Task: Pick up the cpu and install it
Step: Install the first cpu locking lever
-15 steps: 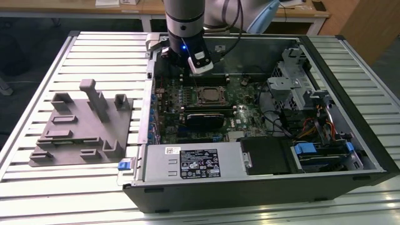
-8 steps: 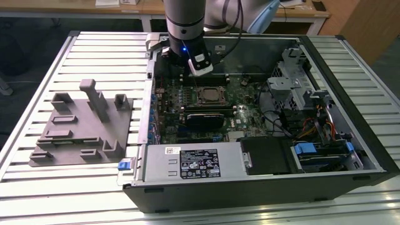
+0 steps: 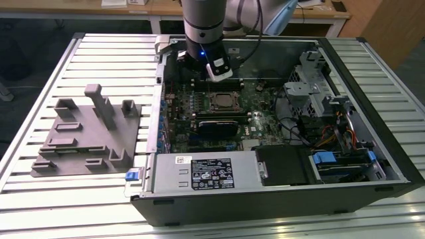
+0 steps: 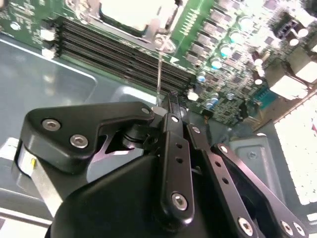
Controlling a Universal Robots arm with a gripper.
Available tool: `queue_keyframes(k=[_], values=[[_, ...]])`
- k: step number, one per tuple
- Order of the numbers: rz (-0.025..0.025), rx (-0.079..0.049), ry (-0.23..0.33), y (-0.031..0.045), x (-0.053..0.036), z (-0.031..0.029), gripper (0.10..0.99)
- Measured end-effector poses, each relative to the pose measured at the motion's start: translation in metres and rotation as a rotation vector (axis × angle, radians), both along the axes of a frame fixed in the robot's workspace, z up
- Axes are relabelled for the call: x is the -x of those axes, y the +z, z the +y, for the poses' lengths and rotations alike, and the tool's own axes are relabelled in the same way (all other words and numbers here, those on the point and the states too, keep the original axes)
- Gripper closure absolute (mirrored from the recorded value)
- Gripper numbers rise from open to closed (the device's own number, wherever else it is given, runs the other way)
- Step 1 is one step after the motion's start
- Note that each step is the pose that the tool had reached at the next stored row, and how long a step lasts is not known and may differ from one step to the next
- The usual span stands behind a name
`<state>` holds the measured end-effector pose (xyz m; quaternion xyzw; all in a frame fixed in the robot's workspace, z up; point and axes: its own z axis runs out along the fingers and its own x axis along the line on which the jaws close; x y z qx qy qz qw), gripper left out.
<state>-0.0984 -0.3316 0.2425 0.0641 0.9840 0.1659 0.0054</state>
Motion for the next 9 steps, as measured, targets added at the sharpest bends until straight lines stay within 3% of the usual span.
queue_keyframes(k=[9], values=[[0.0039, 0.0, 0.0, -0.0005, -0.0251, 0.0, 0.98]])
